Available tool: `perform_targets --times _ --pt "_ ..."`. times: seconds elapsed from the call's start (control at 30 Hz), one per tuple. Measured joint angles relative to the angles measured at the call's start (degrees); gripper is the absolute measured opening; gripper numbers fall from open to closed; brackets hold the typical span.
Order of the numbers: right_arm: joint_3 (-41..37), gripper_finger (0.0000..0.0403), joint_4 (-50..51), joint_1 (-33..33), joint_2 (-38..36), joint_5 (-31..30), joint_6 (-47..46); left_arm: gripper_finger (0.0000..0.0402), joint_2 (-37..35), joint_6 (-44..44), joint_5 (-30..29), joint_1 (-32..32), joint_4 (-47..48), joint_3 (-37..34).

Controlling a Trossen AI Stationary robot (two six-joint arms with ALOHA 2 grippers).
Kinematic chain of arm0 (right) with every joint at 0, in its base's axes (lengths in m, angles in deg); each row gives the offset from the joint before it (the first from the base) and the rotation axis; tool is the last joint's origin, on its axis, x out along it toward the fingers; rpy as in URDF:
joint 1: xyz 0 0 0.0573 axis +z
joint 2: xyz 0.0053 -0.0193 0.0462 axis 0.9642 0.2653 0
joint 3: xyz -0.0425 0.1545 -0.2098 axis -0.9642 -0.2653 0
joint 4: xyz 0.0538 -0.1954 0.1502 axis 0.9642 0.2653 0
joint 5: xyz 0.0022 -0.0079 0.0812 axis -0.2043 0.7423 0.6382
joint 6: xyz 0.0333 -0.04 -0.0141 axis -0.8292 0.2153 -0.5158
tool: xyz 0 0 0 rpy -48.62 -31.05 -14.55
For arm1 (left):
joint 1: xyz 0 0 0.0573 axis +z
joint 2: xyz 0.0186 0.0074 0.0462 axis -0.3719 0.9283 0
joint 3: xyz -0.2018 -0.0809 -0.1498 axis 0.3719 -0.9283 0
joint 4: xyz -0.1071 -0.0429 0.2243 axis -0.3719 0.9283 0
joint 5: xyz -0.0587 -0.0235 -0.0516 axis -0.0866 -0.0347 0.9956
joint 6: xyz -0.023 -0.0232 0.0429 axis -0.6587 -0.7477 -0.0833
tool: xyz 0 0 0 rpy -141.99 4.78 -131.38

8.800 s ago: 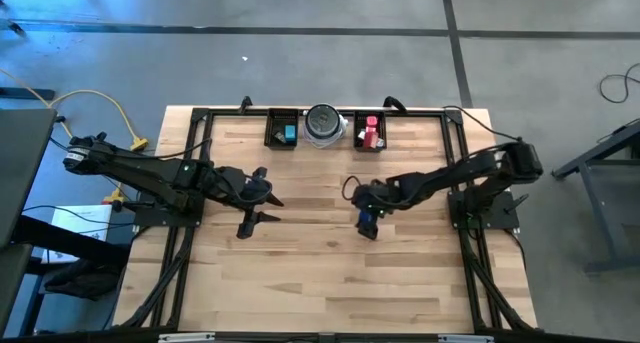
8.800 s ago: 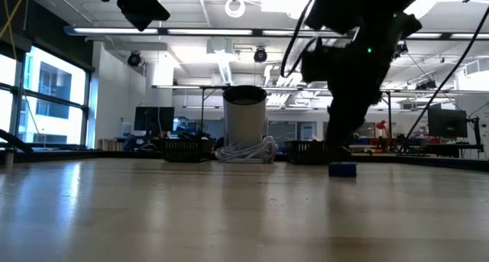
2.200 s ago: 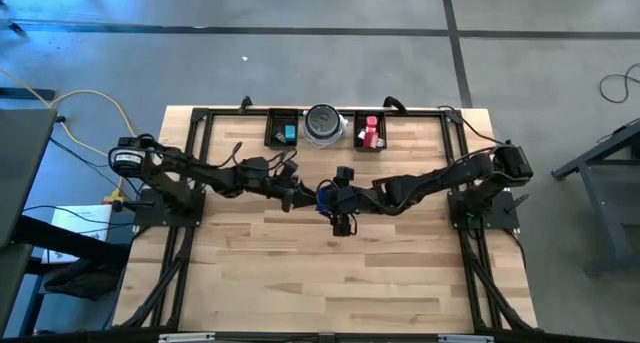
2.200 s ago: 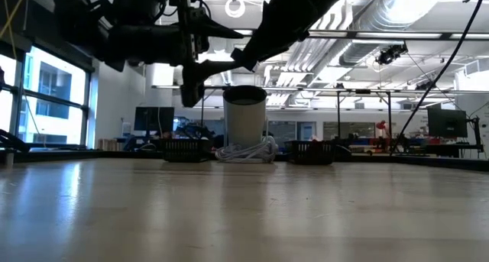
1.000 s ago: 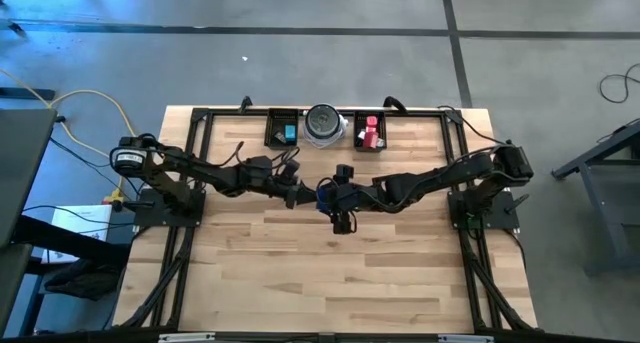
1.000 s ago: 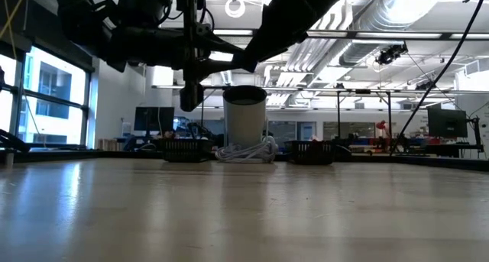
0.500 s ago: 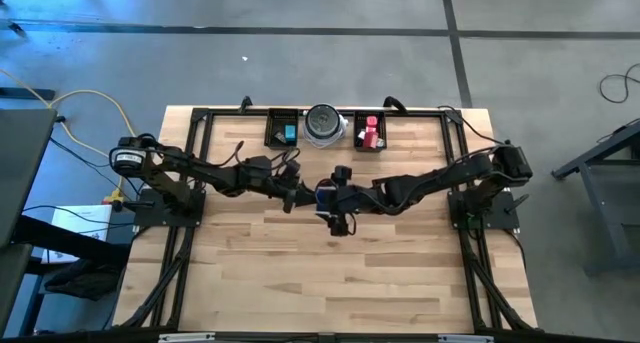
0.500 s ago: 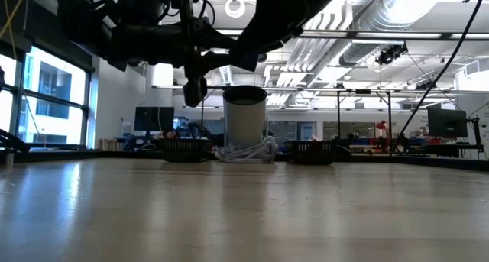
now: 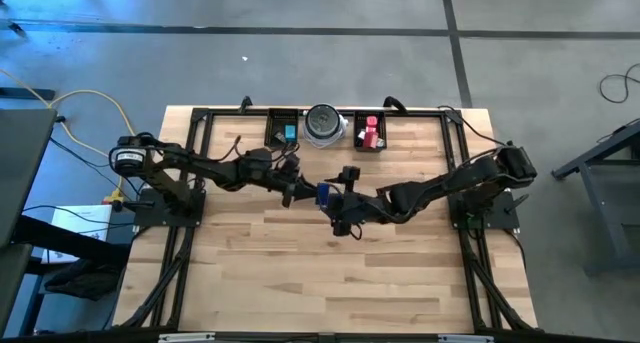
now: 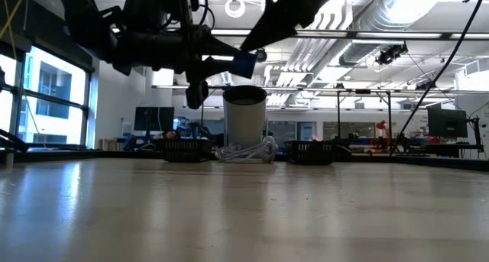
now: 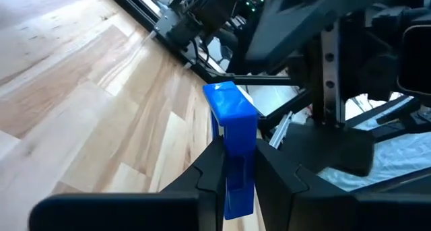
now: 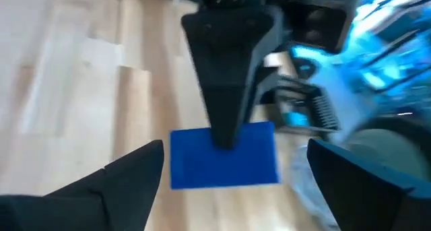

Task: Pick & Place Office items
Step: Put the blue timer into the left black basket

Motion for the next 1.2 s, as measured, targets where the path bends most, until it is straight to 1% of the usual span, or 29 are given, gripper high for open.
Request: perform_targets --times 0.1,0.3,0.4,0.47,0.53,0.63,0.7,0.8,0.9,0.97,1.07,1.13,1.2 --pt "0.02 0.0352 1.29 2.03 -0.30 -6.75 1.91 0.0050 -0.11 0.93 1.94 1.37 0.54 -0.01" --pt "0.02 0.0352 3.63 6.98 -1.45 -24.29 3.46 0.0050 -0.13 3.09 5.76 4.30 1.44 -0.05" --pt "0.00 0.0352 6.65 9.51 -2.61 -30.46 2.85 0.0050 -0.23 4.74 7.62 5.65 1.43 -0.08" --pt "0.02 0.0348 8.37 10.96 -3.74 -32.78 1.03 0.0050 -0.95 6.53 8.88 6.40 1.95 -0.08" --pt "0.00 0.0334 10.19 12.48 -5.11 -34.36 -1.91 0.0050 -2.72 8.73 9.11 6.92 3.56 -0.08" --pt "0.01 0.0297 12.10 14.59 -7.27 -34.80 -6.81 0.0050 -6.93 12.79 9.04 7.71 8.28 -0.08" --pt "0.00 0.0269 12.54 15.71 -8.48 -34.59 -9.94 0.0051 -10.68 16.03 8.21 8.46 13.45 -0.08" --pt "0.02 0.0225 13.21 17.09 -9.57 -34.08 -13.21 0.0051 -17.13 23.09 2.65 8.89 23.97 -0.08" --pt "0.02 0.0186 13.33 17.99 -9.87 -34.00 -15.21 0.0051 -23.14 30.71 -7.12 8.29 35.40 -0.08" --pt "0.02 0.0161 13.88 18.68 -9.90 -33.96 -16.44 0.0051 -25.97 34.32 -13.32 7.48 40.93 -0.10" --pt "0.02 0.0127 15.44 19.20 -9.85 -33.79 -19.12 0.0051 -28.37 38.60 -20.52 6.40 45.84 -0.12" --pt "0.02 0.0106 17.21 19.33 -9.85 -33.60 -22.24 0.0051 -28.48 40.95 -24.97 5.94 46.49 -0.12" --pt "0.02 0.0084 19.45 19.33 -9.85 -33.26 -25.91 0.0051 -28.16 43.20 -28.23 5.76 46.95 -0.12"
